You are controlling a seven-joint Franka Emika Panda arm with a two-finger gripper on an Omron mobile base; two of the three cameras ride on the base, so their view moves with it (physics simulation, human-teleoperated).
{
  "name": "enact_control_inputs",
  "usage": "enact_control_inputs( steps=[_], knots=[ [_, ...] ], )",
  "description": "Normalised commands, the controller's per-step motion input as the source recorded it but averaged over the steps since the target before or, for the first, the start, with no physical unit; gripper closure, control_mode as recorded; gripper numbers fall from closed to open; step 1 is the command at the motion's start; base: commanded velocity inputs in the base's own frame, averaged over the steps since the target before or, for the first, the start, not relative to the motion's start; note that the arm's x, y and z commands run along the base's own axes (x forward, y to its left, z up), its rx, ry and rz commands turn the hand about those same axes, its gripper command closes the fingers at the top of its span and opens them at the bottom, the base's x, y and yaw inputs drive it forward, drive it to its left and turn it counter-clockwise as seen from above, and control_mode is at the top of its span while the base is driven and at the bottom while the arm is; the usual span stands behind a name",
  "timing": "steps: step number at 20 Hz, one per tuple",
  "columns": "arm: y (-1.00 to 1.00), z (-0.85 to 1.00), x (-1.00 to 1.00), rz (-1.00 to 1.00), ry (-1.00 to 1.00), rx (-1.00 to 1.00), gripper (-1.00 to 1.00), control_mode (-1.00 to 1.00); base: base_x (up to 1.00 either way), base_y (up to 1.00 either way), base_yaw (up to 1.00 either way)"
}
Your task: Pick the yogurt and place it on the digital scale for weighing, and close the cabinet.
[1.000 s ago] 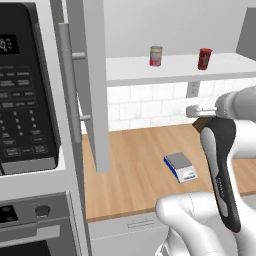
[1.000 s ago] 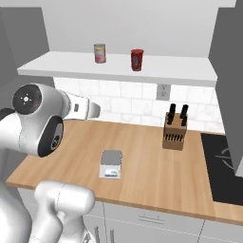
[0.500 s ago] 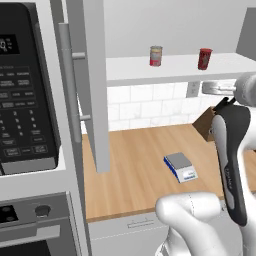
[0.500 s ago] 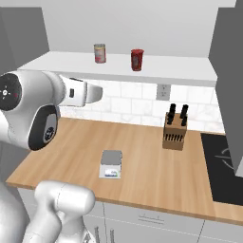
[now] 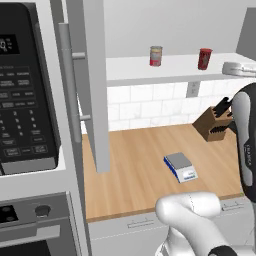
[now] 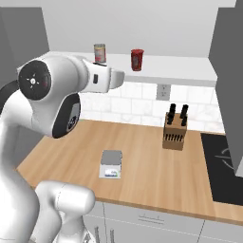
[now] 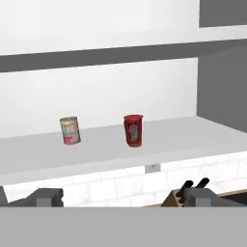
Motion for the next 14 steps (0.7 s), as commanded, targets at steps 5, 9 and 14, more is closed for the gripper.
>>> enact_control_inputs(
  steps=[5,9,14],
  knots=[
    [-0.29,-0.01,0.50,0.00,0.00,0.00,-1.00,-1.00,0.00,0.00,0.00],
    [-0.16,-0.13,0.65,0.00,-0.03,0.00,-1.00,-1.00,0.00,0.00,0.00],
    [-0.02,-0.15,0.72,0.00,-0.01,0.00,-1.00,-1.00,0.00,0.00,0.00]
  ],
)
